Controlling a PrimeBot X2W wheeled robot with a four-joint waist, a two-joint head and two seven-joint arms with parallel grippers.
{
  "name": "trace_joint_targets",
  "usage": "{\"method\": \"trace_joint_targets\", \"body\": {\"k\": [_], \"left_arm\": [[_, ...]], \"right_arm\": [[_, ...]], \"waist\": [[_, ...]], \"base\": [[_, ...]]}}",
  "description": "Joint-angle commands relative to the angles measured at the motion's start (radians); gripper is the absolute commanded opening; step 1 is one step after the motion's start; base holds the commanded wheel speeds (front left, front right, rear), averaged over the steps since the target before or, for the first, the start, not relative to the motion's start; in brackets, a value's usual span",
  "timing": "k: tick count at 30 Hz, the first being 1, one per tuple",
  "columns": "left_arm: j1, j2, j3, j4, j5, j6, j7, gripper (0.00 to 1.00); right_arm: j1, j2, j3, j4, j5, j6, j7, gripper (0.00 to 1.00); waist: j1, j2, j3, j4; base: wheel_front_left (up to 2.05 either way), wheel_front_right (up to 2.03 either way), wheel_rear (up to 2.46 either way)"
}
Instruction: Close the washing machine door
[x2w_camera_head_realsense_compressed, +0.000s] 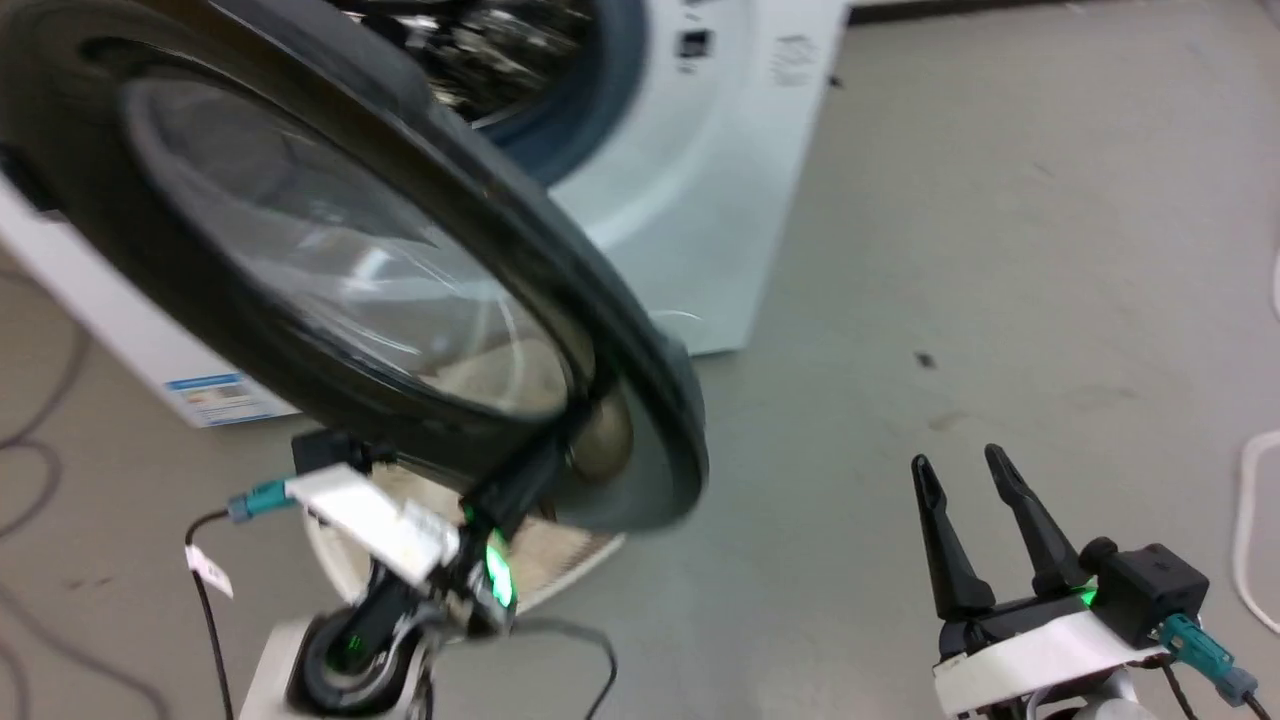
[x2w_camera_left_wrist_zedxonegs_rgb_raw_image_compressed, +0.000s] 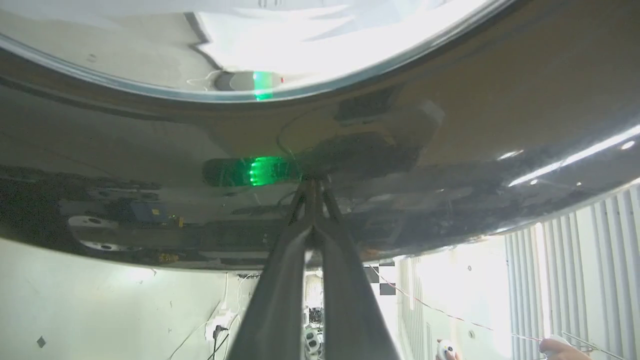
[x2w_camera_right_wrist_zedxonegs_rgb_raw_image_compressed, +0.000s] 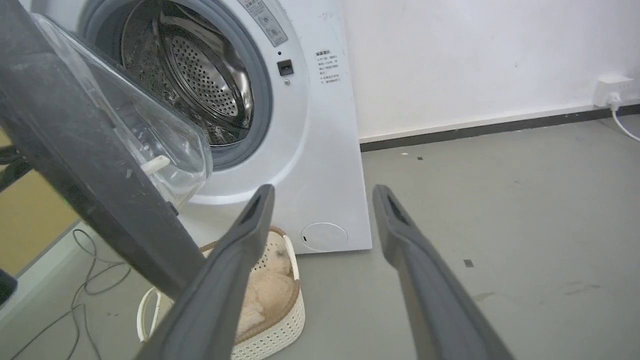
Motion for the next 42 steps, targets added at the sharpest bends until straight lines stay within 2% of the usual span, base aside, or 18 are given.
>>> {"method": "trace_joint_targets", "body": {"k": [1,7,13,18,22,25,28,35,38,42], "left_arm": [[-0.029,-0.001,-0.006,0.010,-0.006,-0.009,-0.026,0.00],[-0.172,-0.001,-0.064,0.117,-0.008,-0.035,-0.226,0.00],[-0.306,-0.001,-0.125,0.233,-0.038,-0.050,-0.394,0.00],[-0.345,-0.001,-0.167,0.296,-0.033,-0.057,-0.455,0.00],[-0.311,0.014,-0.200,0.283,0.025,-0.058,-0.460,0.00],[-0.256,0.056,-0.243,0.239,0.096,-0.059,-0.464,0.00],[-0.194,0.129,-0.304,0.196,0.211,-0.059,-0.491,0.00],[-0.121,0.322,-0.416,0.188,0.558,-0.052,-0.660,0.00],[-0.113,0.377,-0.416,0.194,0.697,0.003,-0.744,0.00],[-0.077,0.391,-0.337,0.152,0.816,0.089,-0.784,0.00]], "right_arm": [[-0.012,0.007,0.000,-0.005,0.006,0.001,-0.004,1.00],[-0.015,0.017,0.011,-0.004,0.008,0.001,-0.004,1.00],[-0.018,0.023,0.017,-0.001,0.008,0.001,-0.004,1.00],[-0.017,0.026,0.016,0.002,0.006,0.001,-0.004,1.00],[-0.008,0.027,0.006,0.001,0.002,0.001,-0.004,1.00],[-0.003,0.024,-0.002,0.000,0.000,0.001,-0.004,1.00],[0.003,0.016,-0.005,0.000,-0.001,0.001,-0.004,1.00],[0.025,-0.001,-0.023,-0.004,0.001,0.001,-0.004,1.00],[0.034,-0.006,-0.028,-0.005,0.001,0.001,-0.004,1.00],[0.046,-0.012,-0.032,-0.008,0.000,0.001,-0.004,1.00]], "waist": [[0.0000,0.0000,0.036,-0.053],[0.0000,0.0000,0.050,-0.105],[0.0000,0.0000,0.052,-0.121],[0.0000,0.0000,0.035,-0.103],[0.0000,0.0000,0.011,-0.064],[0.0000,0.0000,-0.013,-0.029],[0.0000,0.0000,-0.036,0.006],[0.0000,0.0000,-0.086,0.099],[0.0000,0.0000,-0.103,0.135],[0.0000,0.0000,-0.125,0.173]], "base": [[0.00,0.00,0.00],[0.00,0.00,0.00],[0.00,0.00,0.00],[0.00,0.00,0.00],[0.00,0.00,0.00],[0.00,0.00,0.00],[0.00,0.00,0.00],[0.00,0.00,0.00],[0.00,0.00,0.00],[0.00,0.00,0.00]]}}
